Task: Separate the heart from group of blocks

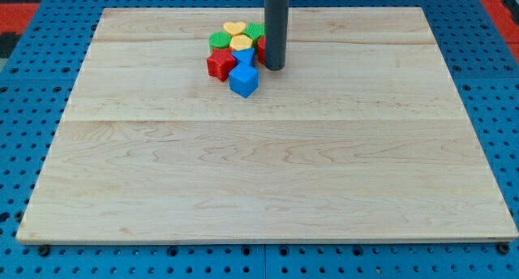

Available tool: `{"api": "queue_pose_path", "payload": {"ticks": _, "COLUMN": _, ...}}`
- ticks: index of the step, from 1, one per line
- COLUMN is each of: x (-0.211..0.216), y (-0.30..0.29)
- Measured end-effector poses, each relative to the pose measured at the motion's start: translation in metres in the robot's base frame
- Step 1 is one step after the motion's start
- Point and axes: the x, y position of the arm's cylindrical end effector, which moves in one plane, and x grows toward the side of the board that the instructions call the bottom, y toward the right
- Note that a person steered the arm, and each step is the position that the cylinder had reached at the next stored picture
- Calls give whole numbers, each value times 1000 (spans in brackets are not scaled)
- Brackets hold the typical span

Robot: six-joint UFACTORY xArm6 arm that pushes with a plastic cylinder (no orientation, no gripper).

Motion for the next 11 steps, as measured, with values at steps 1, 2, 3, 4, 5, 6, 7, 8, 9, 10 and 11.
{"api": "queue_pose_path", "payload": {"ticks": 1, "x": 0, "y": 8}}
{"api": "queue_pose_path", "payload": {"ticks": 2, "x": -8, "y": 29}}
{"api": "queue_pose_path", "payload": {"ticks": 3, "x": -40, "y": 45}}
{"api": "queue_pose_path", "payload": {"ticks": 4, "x": -88, "y": 41}}
{"api": "queue_pose_path", "payload": {"ticks": 5, "x": -91, "y": -27}}
{"api": "queue_pose_path", "payload": {"ticks": 6, "x": -58, "y": -84}}
{"api": "queue_pose_path", "payload": {"ticks": 7, "x": -44, "y": -97}}
{"api": "queue_pose_path", "payload": {"ticks": 8, "x": -69, "y": -112}}
{"api": "queue_pose_path", "payload": {"ticks": 9, "x": -69, "y": -78}}
{"api": "queue_pose_path", "payload": {"ticks": 10, "x": -86, "y": -73}}
{"api": "queue_pose_path", "payload": {"ticks": 11, "x": -127, "y": -126}}
